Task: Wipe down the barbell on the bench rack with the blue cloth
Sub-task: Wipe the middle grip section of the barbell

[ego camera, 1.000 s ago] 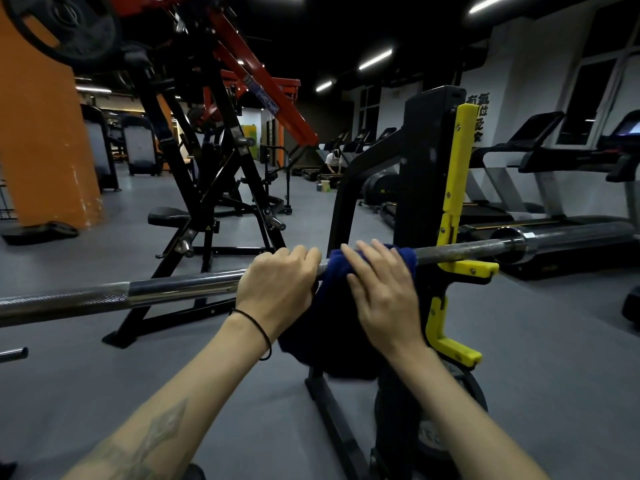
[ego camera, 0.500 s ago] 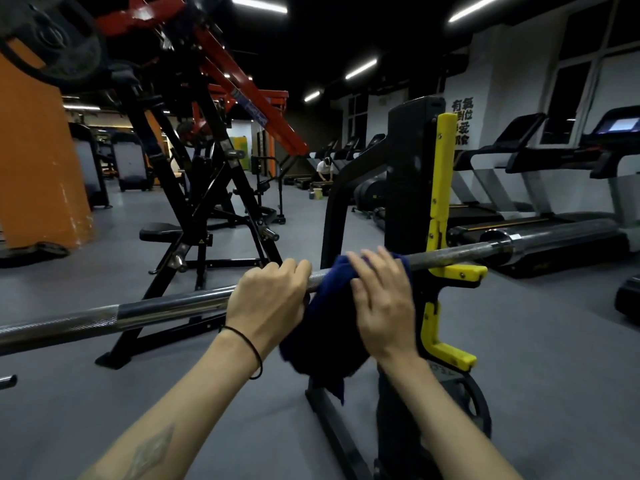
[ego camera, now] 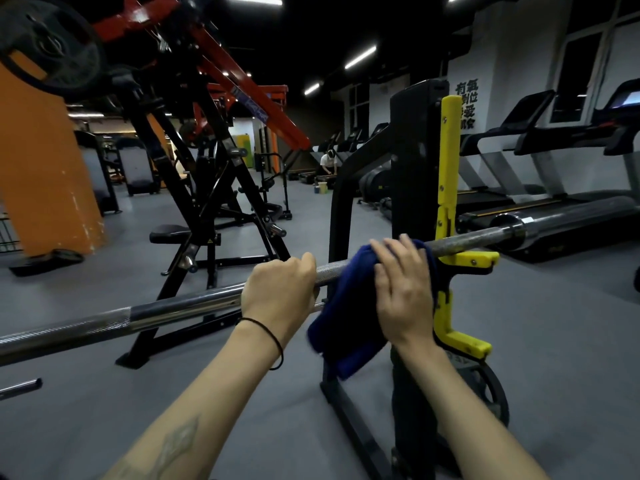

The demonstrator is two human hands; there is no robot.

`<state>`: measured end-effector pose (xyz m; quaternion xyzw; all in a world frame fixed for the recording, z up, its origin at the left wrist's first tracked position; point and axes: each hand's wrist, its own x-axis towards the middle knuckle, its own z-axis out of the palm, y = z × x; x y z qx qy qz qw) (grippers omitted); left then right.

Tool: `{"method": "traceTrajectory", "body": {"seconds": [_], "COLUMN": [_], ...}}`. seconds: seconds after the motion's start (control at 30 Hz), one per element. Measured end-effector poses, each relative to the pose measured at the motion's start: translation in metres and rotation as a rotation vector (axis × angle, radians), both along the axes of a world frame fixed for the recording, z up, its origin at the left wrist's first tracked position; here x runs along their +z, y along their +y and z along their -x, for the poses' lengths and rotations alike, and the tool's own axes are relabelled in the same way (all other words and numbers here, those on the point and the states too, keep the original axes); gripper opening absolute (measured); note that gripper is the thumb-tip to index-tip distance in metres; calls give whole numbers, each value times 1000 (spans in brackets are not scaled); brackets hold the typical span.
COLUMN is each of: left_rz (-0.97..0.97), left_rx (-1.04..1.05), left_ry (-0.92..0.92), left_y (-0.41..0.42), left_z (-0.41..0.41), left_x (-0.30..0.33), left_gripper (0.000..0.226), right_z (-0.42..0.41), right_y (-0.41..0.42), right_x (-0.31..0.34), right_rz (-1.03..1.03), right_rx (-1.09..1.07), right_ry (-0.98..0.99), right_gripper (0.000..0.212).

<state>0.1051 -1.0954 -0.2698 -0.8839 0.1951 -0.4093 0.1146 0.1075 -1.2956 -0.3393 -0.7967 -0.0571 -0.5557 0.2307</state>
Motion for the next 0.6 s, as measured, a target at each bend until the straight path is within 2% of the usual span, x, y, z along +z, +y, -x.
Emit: {"method": "traceTrajectory", "body": {"seconds": [0.1,0.17,0.23,0.3,0.37,0.43,0.5,0.6], "left_rz": [-47,-22,71,151,153,100,39,-49], "left_rx": [67,50,21,-3,-3,9,3,-111], "left_ry": [92,180,368,635,727,609,379,58], "left_y": [-5,-8,-8,-7,-5,-3,-3,-3], "left_z": [1,0,-6,-12,-16,-13,-8,-2], "left_x": [10,17,26,36,40,37,28,10], "left_gripper": [14,12,20,26,26,26,25,23], "right_z": [-7,-6,-1,4,4,1,-2,-7], "right_y": [29,71,89,62,20,-14,-18,41], "right_x": [1,6,2,2,4,3,-1,2], "right_rz": [-313,-418,-257,34,234,191,-21,-378], "right_rx": [-7,32,90,92,58,-5,-41,-12], "right_ry": [-38,-46,-52,-36,-11,-1,-12,-40], "right_gripper": [47,46,43,43,44,44,44,45]}}
